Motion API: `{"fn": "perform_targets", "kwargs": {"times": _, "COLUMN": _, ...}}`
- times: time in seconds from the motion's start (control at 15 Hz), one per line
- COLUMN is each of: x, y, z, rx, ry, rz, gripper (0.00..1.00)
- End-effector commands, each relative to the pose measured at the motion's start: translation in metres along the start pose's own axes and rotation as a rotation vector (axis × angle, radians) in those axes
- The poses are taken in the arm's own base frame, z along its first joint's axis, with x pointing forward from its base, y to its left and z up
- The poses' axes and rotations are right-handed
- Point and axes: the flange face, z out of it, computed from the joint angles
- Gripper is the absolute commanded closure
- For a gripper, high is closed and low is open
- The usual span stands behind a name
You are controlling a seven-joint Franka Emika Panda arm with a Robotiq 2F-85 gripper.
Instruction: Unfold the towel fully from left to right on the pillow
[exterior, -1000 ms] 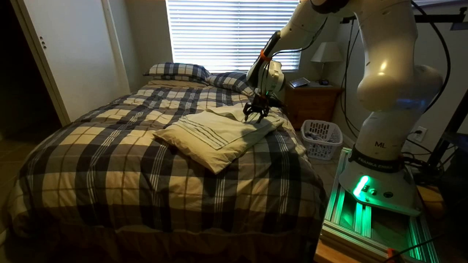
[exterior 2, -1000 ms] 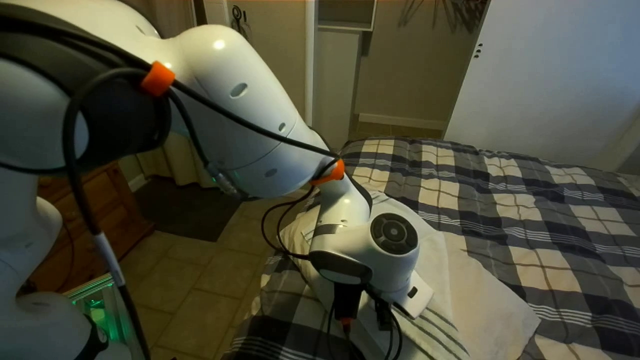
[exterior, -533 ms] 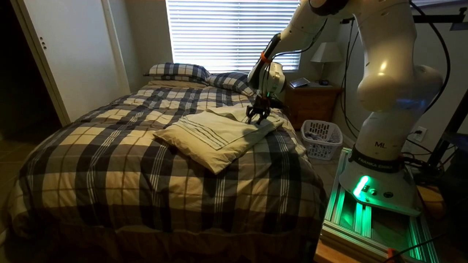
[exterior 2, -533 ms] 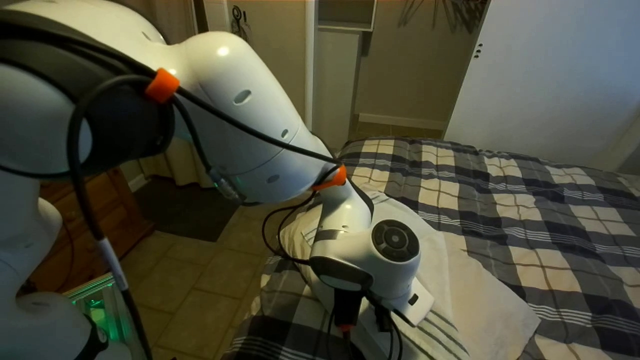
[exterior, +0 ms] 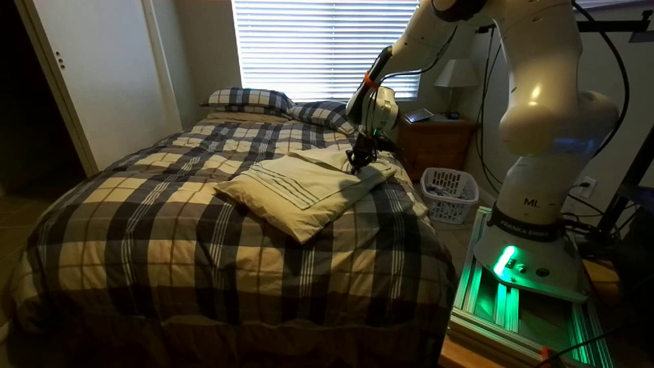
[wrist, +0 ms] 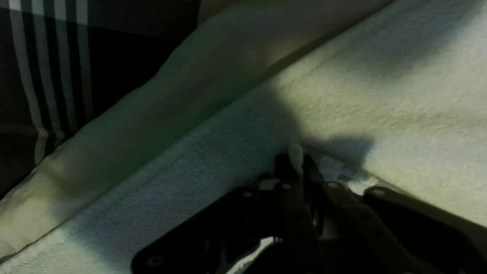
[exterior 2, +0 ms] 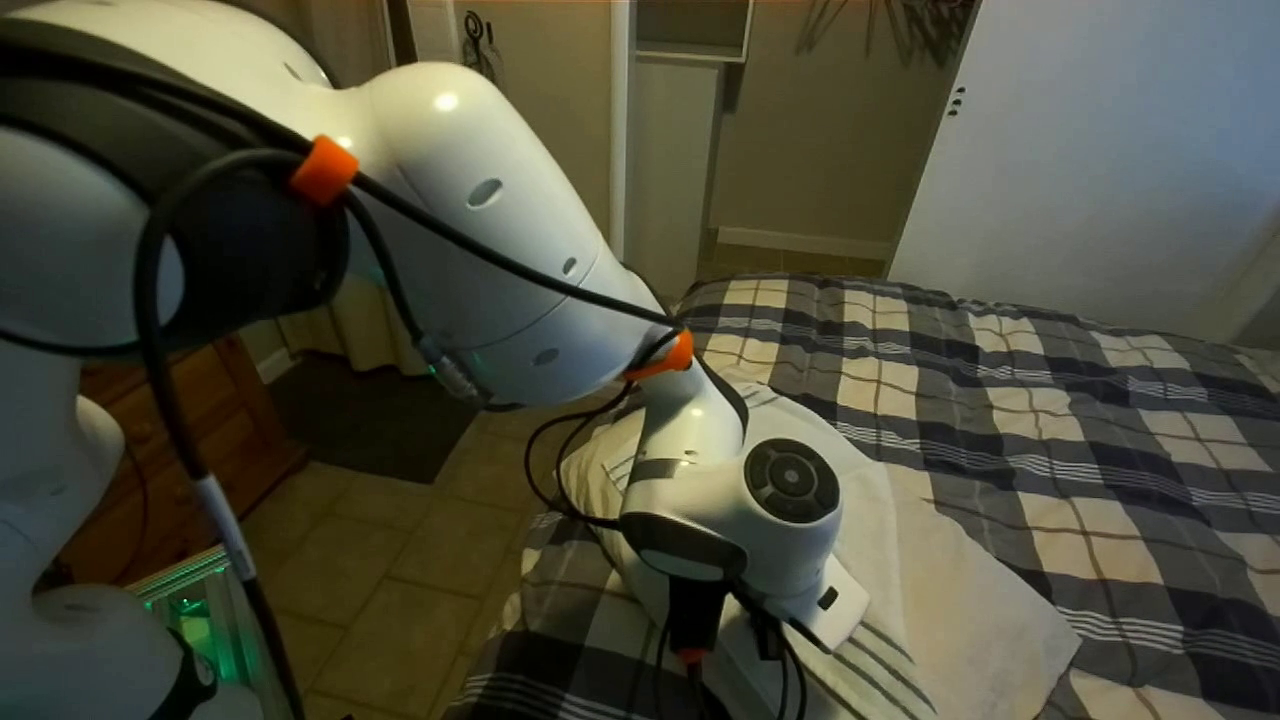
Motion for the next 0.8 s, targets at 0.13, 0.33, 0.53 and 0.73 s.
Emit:
{"fn": "perform_targets", "kwargs": {"times": 0.13, "x": 0.004, "y": -0.001, "z": -0.01, "rx": -0.014, "ry": 0.017, "rz": -0.013, "gripper": 0.99}}
{"fn": "perform_targets", "kwargs": {"times": 0.33, "x": 0.01, "y": -0.004, "z": -0.031, "rx": -0.019, "ry": 0.088, "rz": -0.054, "gripper": 0.99}}
{"fn": "perform_targets", "kwargs": {"times": 0.53, "x": 0.027, "y": -0.012, "z": -0.057, "rx": -0.041, "ry": 0.252, "rz": -0.141, "gripper": 0.99}}
{"fn": "perform_targets", "kwargs": {"times": 0.73, "x": 0.04, "y": -0.029, "z": -0.075, "rx": -0.042, "ry": 0.398, "rz": -0.214, "gripper": 0.99}}
